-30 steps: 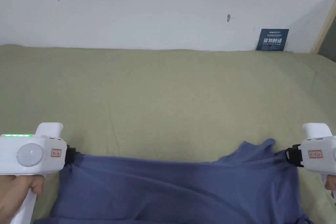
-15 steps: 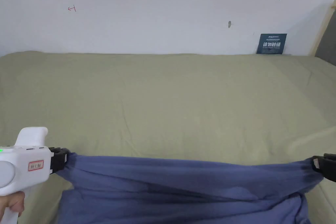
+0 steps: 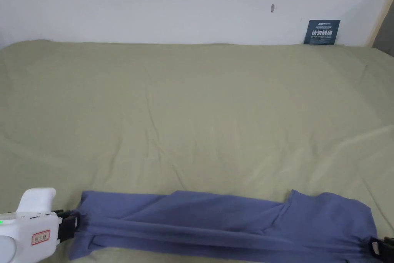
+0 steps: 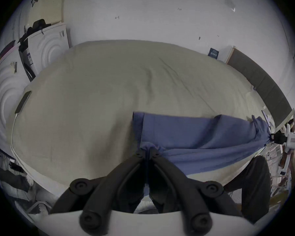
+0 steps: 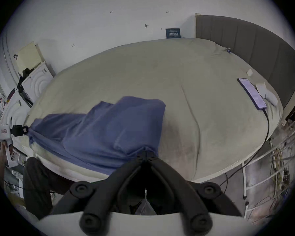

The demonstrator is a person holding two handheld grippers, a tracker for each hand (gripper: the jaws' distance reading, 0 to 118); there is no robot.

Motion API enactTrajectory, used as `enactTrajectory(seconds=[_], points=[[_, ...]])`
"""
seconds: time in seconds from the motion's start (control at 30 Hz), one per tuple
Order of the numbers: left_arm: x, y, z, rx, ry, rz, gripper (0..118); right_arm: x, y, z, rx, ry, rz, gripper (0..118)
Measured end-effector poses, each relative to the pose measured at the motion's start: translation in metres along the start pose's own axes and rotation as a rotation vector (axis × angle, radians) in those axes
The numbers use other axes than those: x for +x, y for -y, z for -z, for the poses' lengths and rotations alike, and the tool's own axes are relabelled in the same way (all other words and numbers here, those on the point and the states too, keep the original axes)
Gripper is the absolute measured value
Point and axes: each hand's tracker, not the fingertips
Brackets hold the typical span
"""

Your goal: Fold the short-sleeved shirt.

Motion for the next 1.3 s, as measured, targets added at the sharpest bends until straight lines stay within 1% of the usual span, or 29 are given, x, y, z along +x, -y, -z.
enactTrajectory(seconds=[0.03, 0.07, 0.1, 0.13, 0.17, 0.2, 0.23, 0.27, 0.3, 0.33, 0.37, 0.43, 0.47, 0.5, 0.53, 0.57, 0.6, 0.63, 0.7, 0.73, 0.8, 0.9, 0.93, 0.97, 1.03, 1.1, 1.2, 1.23, 1.3], points=[[-0.001, 0.002, 0.003, -0.009, -0.002, -0.004, 3, 0.000, 0.001, 0.003, -0.001, 0.003, -0.005, 0], [0.000, 0.003, 0.003, -0.008, -0.004, -0.001, 7, -0.001, 0.000, 0.004, -0.007, 0.010, -0.006, 0], [0.002, 0.004, 0.003, -0.011, -0.008, 0.004, 32, -0.003, 0.001, 0.004, -0.006, 0.018, -0.008, 3], [0.004, 0.003, 0.001, -0.007, -0.013, 0.011, 72, -0.008, -0.001, 0.006, -0.003, 0.023, -0.023, 19], [0.005, 0.003, 0.000, 0.003, -0.046, 0.027, 109, -0.011, -0.002, 0.005, -0.002, 0.034, -0.029, 54], [0.005, 0.002, -0.001, -0.006, -0.061, 0.038, 118, -0.015, -0.005, 0.001, 0.001, 0.079, -0.051, 111], [0.006, 0.002, -0.004, 0.002, -0.056, 0.033, 117, -0.020, -0.007, -0.002, 0.009, 0.111, -0.055, 116], [0.007, 0.001, -0.010, 0.046, -0.073, 0.019, 117, -0.025, -0.011, -0.002, 0.021, 0.115, -0.053, 113], [0.008, -0.001, -0.015, 0.037, -0.061, 0.012, 116, -0.027, -0.013, -0.011, 0.166, 0.102, -0.072, 110], [0.009, -0.004, -0.019, 0.053, -0.064, 0.008, 116, -0.034, -0.015, -0.014, 0.119, 0.075, -0.060, 108], [0.011, -0.005, -0.023, 0.070, -0.071, 0.001, 115, -0.038, -0.018, -0.017, 0.123, 0.093, -0.058, 103], [0.015, -0.010, -0.029, 0.089, -0.075, 0.000, 112, -0.070, -0.036, -0.029, 0.203, 0.081, -0.071, 103], [0.017, -0.011, -0.033, 0.115, -0.083, 0.008, 104, -0.079, -0.039, -0.032, 0.211, 0.073, -0.080, 101], [0.020, -0.013, -0.035, 0.136, -0.099, 0.020, 75, -0.090, -0.040, -0.035, 0.227, 0.073, -0.086, 84], [0.022, -0.014, -0.035, 0.141, -0.112, 0.031, 41, -0.095, -0.034, -0.033, 0.262, 0.030, -0.125, 52], [0.023, -0.015, -0.034, 0.154, -0.133, 0.026, 2, -0.103, -0.031, -0.032, 0.286, 0.056, -0.126, 3], [0.022, -0.016, -0.035, 0.194, -0.144, 0.009, 0, -0.110, -0.027, -0.034, 0.348, 0.088, -0.149, 0], [0.017, -0.019, -0.035, 0.153, -0.062, -0.023, 0, -0.120, -0.024, -0.033, 0.344, 0.074, -0.162, 0], [0.006, -0.024, -0.033, 0.134, 0.000, -0.091, 0, -0.141, -0.020, -0.033, 0.366, 0.082, -0.208, 0], [0.002, -0.028, -0.031, 0.122, 0.020, -0.093, 0, -0.149, -0.017, -0.034, 0.383, 0.086, -0.230, 0], [-0.016, -0.037, -0.024, 0.082, 0.083, -0.139, 0, -0.163, -0.014, -0.038, 0.416, 0.075, -0.213, 0], [-0.042, -0.046, -0.010, -0.001, 0.223, -0.256, 0, -0.184, -0.007, -0.043, 0.481, 0.088, -0.231, 0], [-0.049, -0.047, -0.005, -0.023, 0.247, -0.283, 0, -0.183, -0.005, -0.041, 0.488, 0.076, -0.223, 0], [-0.055, -0.049, 0.002, -0.071, 0.297, -0.290, 0, -0.188, -0.002, -0.042, 0.526, 0.085, -0.222, 0], [-0.070, -0.054, 0.014, -0.128, 0.356, -0.324, 0, -0.195, 0.003, -0.043, 0.552, 0.094, -0.242, 0], [-0.081, -0.057, 0.024, -0.200, 0.469, -0.329, 0, -0.207, 0.009, -0.047, 0.566, 0.101, -0.268, 0], [-0.091, -0.059, 0.034, -0.220, 0.488, -0.312, 0, -0.219, 0.012, -0.050, 0.569, 0.097, -0.286, 0], [-0.089, -0.058, 0.033, -0.224, 0.495, -0.323, 5, -0.221, 0.014, -0.051, 0.570, 0.096, -0.288, 0], [-0.094, -0.057, 0.037, -0.248, 0.578, -0.326, 16, -0.225, 0.016, -0.051, 0.561, 0.084, -0.287, 0]])
